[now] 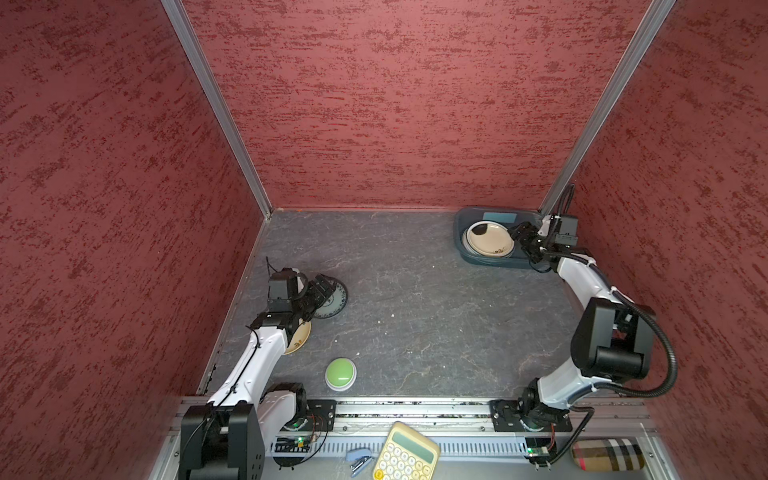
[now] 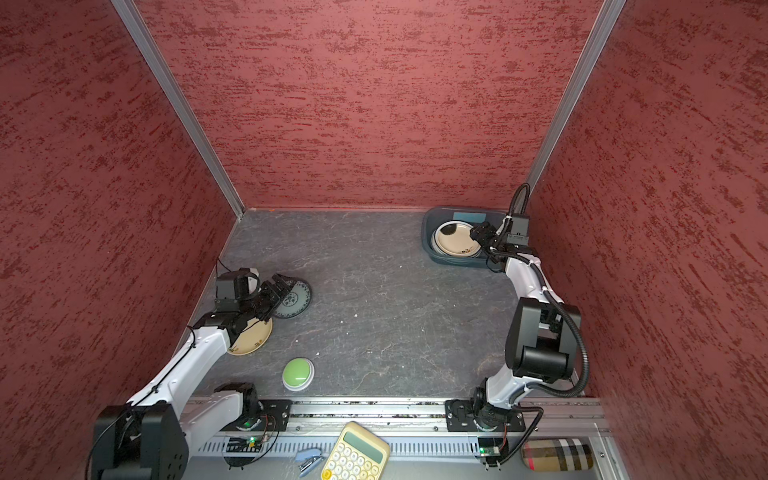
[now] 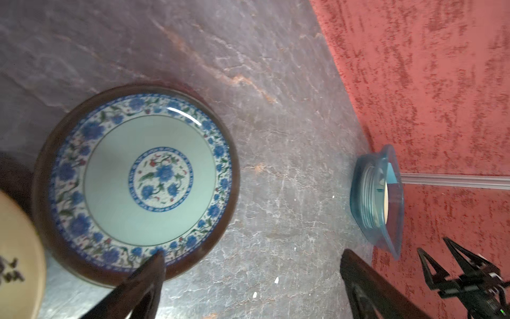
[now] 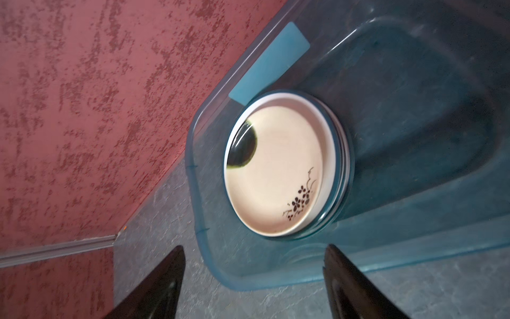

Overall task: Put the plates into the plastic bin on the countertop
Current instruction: 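Release the cream plate into the bin while the left gripper reaches the blue-and-white plate, then close the left gripper on the blue-and-white plate's rim and drag it toward the table centre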

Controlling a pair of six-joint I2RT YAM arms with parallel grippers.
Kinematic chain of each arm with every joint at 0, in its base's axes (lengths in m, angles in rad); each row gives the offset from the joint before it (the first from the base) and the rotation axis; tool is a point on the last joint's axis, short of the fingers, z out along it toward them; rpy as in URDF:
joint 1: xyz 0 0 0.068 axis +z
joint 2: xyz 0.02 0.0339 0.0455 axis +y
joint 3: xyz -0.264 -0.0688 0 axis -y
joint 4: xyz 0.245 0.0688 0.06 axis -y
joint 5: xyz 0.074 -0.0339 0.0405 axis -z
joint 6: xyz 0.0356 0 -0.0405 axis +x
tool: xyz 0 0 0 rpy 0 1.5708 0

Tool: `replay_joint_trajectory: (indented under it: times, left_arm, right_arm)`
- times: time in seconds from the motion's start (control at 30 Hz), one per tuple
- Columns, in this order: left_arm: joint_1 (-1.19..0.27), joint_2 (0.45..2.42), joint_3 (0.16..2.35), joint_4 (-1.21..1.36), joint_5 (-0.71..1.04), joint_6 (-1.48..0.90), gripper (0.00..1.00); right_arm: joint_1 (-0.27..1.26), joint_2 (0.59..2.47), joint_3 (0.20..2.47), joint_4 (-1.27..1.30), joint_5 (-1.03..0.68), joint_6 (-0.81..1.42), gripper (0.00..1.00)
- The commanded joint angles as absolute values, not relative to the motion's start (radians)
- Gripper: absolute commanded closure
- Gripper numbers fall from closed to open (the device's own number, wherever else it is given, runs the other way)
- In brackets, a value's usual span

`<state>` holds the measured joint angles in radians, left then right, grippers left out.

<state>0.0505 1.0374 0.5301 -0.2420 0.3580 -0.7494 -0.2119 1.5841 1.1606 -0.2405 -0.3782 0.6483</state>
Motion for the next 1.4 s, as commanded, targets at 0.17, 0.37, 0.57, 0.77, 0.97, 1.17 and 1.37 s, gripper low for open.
replay_joint_trajectory:
  times: [0.17, 0.37, 0.57, 0.77, 0.97, 1.17, 1.37]
  left_arm:
    - [0.08, 1.047, 0.557, -0.32, 0.303, -0.757, 0.01]
    - [0.072, 1.047, 0.554, -0.348, 0.286, -0.777, 0.01]
    - [0.007, 1.031, 0.538, -0.382, 0.233, -0.806, 0.01]
    - [-0.043, 1.031, 0.504, -0.353, 0.212, -0.87, 0.07]
    - [-0.056, 1.032, 0.475, -0.326, 0.194, -0.924, 0.12]
    - [-0.071, 1.035, 0.479, -0.362, 0.162, -0.936, 0.12]
    - [-0.06, 1.078, 0.464, -0.337, 0.124, -0.929, 0.16]
  right_arm:
    - [-0.149, 1.357, 0.945, -0.194, -0.542, 0.654, 0.17]
    - [-0.141, 1.232, 0.823, -0.136, -0.602, 0.686, 0.17]
    - [-0.116, 1.178, 0.793, -0.048, -0.658, 0.723, 0.16]
    - [-0.104, 1.21, 0.807, -0.035, -0.697, 0.729, 0.15]
    - [-0.101, 1.236, 0.818, -0.02, -0.727, 0.739, 0.15]
    - [-0.101, 1.23, 0.815, -0.023, -0.713, 0.729, 0.15]
    - [-0.102, 1.241, 0.846, -0.07, -0.697, 0.696, 0.15]
